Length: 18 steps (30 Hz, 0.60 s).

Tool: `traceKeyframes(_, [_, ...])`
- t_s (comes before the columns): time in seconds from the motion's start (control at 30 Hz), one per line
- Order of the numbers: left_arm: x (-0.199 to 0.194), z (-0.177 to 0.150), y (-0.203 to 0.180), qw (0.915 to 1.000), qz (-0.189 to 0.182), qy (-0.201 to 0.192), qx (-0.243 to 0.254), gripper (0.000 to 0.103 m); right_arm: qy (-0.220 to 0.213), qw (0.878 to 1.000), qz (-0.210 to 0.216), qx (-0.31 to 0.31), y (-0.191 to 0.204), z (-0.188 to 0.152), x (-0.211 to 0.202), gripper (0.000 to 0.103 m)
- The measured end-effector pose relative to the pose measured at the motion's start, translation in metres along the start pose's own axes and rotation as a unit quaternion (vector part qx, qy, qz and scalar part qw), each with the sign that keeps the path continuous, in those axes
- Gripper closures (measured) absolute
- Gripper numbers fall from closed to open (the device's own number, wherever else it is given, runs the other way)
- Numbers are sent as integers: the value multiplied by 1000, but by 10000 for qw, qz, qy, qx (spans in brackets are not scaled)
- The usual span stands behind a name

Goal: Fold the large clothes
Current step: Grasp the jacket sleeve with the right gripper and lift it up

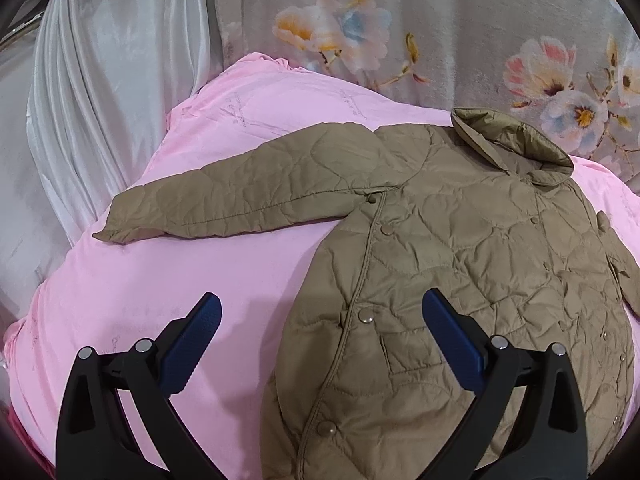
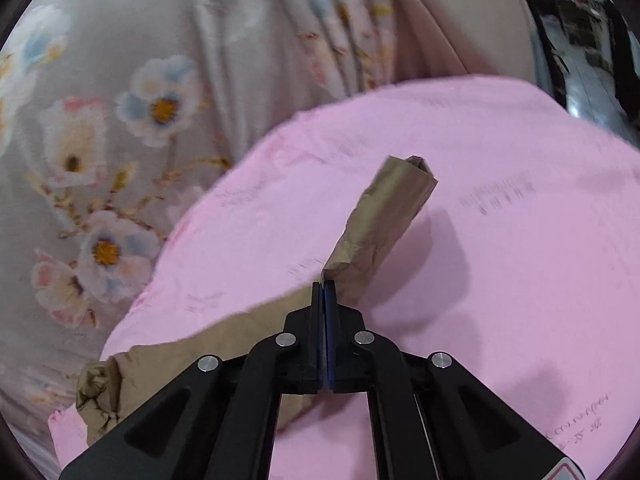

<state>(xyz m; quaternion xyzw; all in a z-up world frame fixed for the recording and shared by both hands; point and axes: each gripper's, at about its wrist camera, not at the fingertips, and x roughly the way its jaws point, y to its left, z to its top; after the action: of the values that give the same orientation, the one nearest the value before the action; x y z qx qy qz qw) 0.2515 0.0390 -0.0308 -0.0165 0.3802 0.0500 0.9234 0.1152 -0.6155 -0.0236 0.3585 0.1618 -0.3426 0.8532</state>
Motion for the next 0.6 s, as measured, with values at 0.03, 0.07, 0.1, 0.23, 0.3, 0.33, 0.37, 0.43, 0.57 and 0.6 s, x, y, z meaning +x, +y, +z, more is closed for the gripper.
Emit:
traceKeyframes(0.03, [0,1,0,10000,4,-13,-10,5,-185,9990,235,-317,31,8,-14,101])
traceKeyframes(0.07, [0,2,0,10000,8,-16,-19,5,-298,9970,453,-549,55,11,-25,101])
traceKeyframes(0.1, [1,3,0,10000,14,-25,-36,5,-374,9940,664,-780,80,14,-37,101])
traceKeyframes(0.23, [-2,3,3,10000,4,-33,-80,5,-439,9819,1223,-1376,152,5,-61,101])
traceKeyframes(0.3, [-2,3,4,10000,22,-39,-46,5,-403,9718,1446,-1819,189,-10,-70,101])
traceKeyframes(0.33, [-2,2,5,10000,35,-43,-36,5,-332,9656,1634,-1995,210,-18,-74,101])
traceKeyframes(0.37, [-2,2,5,10000,41,-36,-40,5,-257,9598,1815,-2127,225,-28,-77,101])
traceKeyframes(0.43, [-1,1,6,10000,21,-19,-78,5,-84,9433,2207,-2478,263,-52,-86,101])
traceKeyframes(0.57, [0,-1,9,9999,18,18,-149,5,305,9047,2922,-3086,326,-113,-101,101])
traceKeyframes(0.6, [1,-2,11,9999,29,30,-151,5,436,8941,3090,-3213,340,-132,-104,101])
